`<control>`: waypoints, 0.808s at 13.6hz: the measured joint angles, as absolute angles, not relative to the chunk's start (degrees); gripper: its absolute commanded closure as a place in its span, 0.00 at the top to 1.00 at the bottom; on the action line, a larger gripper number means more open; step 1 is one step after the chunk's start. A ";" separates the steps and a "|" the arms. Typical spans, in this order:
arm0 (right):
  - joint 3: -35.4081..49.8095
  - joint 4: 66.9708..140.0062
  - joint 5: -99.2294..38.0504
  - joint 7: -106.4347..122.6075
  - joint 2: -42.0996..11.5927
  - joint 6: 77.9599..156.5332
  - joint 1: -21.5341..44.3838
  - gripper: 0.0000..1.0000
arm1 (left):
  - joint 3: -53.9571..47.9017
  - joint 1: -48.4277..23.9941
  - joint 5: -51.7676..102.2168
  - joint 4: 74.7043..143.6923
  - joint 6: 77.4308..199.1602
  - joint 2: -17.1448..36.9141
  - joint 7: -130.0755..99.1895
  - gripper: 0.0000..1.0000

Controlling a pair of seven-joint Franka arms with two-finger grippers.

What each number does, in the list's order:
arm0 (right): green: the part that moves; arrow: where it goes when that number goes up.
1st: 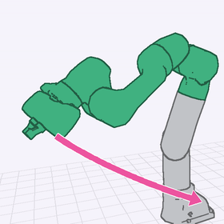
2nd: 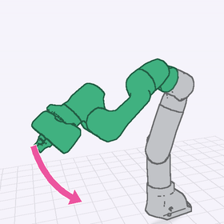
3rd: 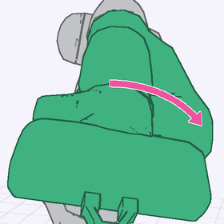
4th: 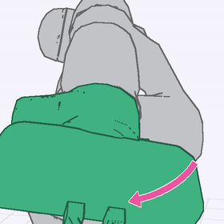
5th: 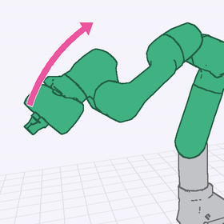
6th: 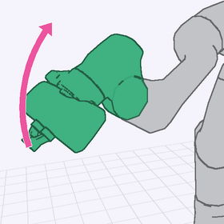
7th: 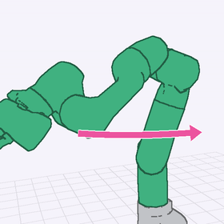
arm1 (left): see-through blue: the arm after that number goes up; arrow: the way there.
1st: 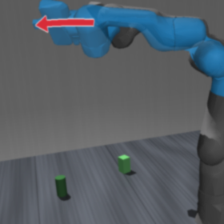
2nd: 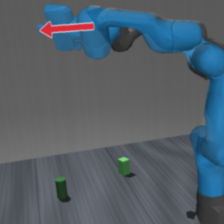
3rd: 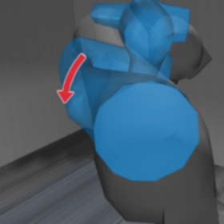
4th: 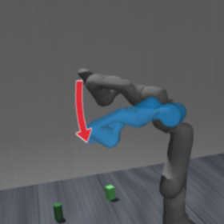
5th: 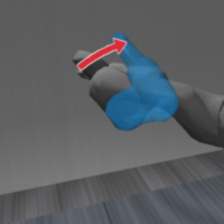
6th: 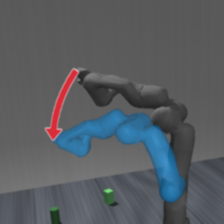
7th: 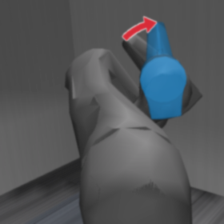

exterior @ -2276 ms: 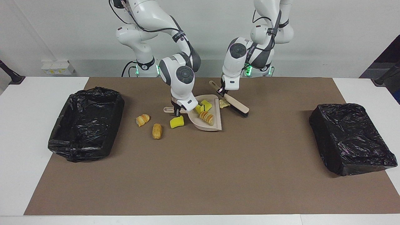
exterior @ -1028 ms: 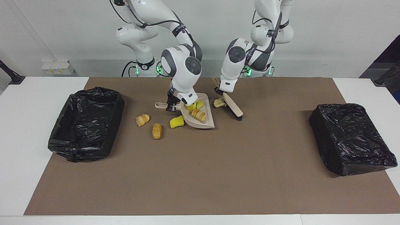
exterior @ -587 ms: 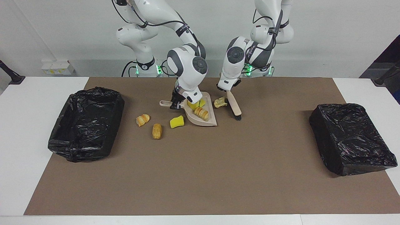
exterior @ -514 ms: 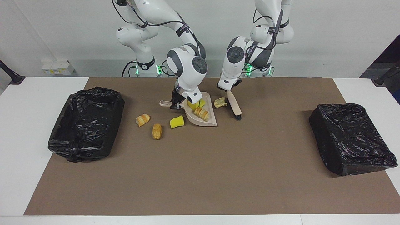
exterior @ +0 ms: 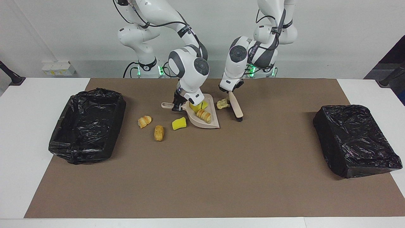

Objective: Sweep and dump trash in bin

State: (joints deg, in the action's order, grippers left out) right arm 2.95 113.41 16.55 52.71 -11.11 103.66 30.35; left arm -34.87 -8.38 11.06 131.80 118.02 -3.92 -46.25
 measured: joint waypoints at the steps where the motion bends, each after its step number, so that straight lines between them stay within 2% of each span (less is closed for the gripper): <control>1: 2.95 113.42 16.55 52.71 -11.08 103.66 30.35 0.00 | -34.97 -9.32 11.08 131.79 119.39 -3.92 -46.30 0.00; 6: 2.95 113.51 16.54 52.71 -11.04 103.66 30.34 0.00 | -35.17 -12.70 11.10 130.00 120.22 -3.98 -47.31 0.00; 11: 2.95 113.54 16.54 52.70 -11.03 103.67 30.34 0.00 | -34.20 -12.36 13.96 126.94 119.94 -4.08 -47.85 0.00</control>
State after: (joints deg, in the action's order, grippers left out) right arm 2.95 113.54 16.54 52.70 -11.03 103.67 30.34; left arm -34.20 -12.36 13.96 126.94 119.94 -4.08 -47.85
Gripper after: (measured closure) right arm 0.687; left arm 0.749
